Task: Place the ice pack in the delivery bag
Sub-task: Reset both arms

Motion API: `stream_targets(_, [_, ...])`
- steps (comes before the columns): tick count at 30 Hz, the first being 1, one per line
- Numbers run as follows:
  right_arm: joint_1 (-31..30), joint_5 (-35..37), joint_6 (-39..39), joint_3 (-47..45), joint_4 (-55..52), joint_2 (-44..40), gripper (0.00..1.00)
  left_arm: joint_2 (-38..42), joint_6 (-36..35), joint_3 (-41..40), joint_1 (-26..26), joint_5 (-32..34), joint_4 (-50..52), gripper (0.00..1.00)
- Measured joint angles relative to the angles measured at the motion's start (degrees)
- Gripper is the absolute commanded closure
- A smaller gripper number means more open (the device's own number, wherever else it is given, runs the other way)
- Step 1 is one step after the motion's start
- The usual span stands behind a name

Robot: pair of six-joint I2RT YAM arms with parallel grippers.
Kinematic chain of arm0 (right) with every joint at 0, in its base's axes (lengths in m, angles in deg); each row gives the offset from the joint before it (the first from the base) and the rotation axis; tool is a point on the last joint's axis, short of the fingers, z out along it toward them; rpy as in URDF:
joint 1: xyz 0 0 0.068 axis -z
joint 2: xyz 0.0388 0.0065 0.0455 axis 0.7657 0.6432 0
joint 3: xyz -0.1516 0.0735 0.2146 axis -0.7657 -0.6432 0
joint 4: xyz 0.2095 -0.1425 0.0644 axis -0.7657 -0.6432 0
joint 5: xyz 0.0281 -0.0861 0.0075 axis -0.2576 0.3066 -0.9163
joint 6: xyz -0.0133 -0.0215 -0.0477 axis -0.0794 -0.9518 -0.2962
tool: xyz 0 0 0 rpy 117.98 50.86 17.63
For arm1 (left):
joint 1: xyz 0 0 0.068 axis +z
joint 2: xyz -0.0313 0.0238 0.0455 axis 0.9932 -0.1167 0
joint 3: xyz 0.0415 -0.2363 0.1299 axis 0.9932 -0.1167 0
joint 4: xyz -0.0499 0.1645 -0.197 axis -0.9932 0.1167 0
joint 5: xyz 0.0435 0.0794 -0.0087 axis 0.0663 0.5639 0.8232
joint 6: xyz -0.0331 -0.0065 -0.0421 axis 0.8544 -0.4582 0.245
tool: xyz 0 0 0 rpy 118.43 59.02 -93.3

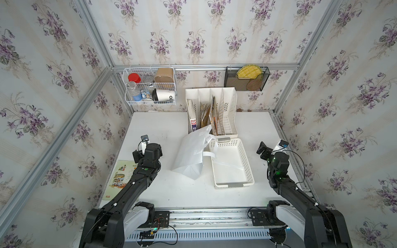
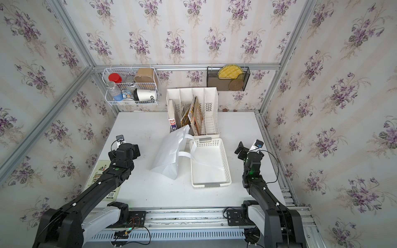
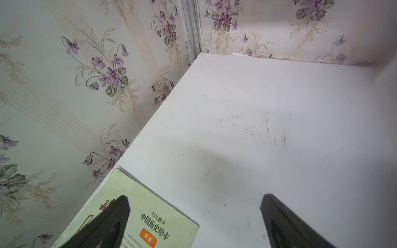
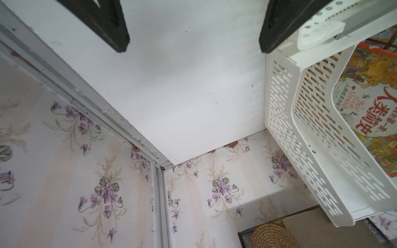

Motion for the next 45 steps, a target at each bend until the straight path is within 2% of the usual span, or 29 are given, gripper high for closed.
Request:
stream_targets(11, [0.1,-2.5,-3.7,-5.2,21.1,12.4,0.00,-10.8,-6.0,-8.9,1.5,-3.3,-26.1,0.01])
stream_targets(18, [0.1,-3.4,-5.6,-3.6,25.1,15.5,0.00,-15.7,-8.7,-8.7,3.4,-9.2,-37.0,0.01])
stream_targets(21, [0.1,-4.2,-7.0,-3.7,27.9,17.5,0.00,-21.6,-9.4,-9.7,4.6,-11.6,-43.8,0.01])
stream_targets(26, [0.2,-4.4,-8.4,-7.0,39.3,28.5,0.00,-25.1,-10.0,-9.3,5.7,-17.1,-47.8,0.01])
stream_targets(33, [0.1,-6.0,-9.8,-1.2,39.3,28.9,0.00,-26.7,-9.5,-5.6,7.8,-19.9,-46.6,0.01])
stream_targets(45, [-0.1,-9.8,-11.5,0.7,35.5,29.1,0.00,-26.9,-8.9,-5.4,7.9,-21.4,-45.0,0.01])
